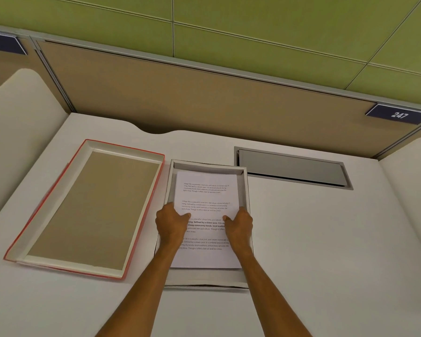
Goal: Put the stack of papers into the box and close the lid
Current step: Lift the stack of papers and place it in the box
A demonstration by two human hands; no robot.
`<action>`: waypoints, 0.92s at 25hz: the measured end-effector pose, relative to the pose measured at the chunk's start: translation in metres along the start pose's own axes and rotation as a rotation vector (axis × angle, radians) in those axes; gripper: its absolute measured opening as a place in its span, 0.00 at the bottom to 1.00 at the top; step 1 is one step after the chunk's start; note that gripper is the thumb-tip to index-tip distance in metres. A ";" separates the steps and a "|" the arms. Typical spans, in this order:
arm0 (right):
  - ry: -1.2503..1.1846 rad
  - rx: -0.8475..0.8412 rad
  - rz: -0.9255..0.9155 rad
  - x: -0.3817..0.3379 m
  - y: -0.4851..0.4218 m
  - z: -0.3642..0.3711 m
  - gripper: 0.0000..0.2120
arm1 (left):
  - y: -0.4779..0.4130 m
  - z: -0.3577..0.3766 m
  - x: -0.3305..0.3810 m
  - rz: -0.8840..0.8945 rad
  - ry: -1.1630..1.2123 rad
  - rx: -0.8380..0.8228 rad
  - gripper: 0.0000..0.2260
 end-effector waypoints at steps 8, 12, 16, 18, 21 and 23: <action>-0.134 -0.021 0.098 -0.002 -0.003 -0.009 0.19 | -0.008 -0.005 -0.005 0.021 0.139 -0.129 0.19; -0.197 -0.043 0.150 0.000 -0.006 -0.012 0.27 | -0.007 -0.006 -0.006 0.013 0.198 -0.167 0.24; -0.141 -0.049 0.127 -0.001 -0.005 -0.010 0.28 | -0.004 -0.004 -0.002 -0.003 0.142 -0.156 0.26; -0.140 -0.062 0.118 -0.001 -0.004 -0.009 0.28 | -0.004 -0.005 -0.001 0.007 0.115 -0.174 0.28; -0.072 -0.078 0.091 -0.006 -0.006 -0.013 0.24 | 0.003 -0.012 0.004 0.087 0.013 -0.256 0.32; -0.002 -0.090 0.001 -0.016 -0.015 -0.016 0.22 | 0.014 -0.025 0.012 0.183 -0.030 -0.219 0.30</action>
Point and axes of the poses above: each hand's wrist, its own y-axis away from the middle knuckle, its own z-axis out of the palm, x = y × z, the point moved 2 cm from there along -y, towards the middle knuckle, and after that the axes turned 15 degrees about -y, right-handed, at the moved point
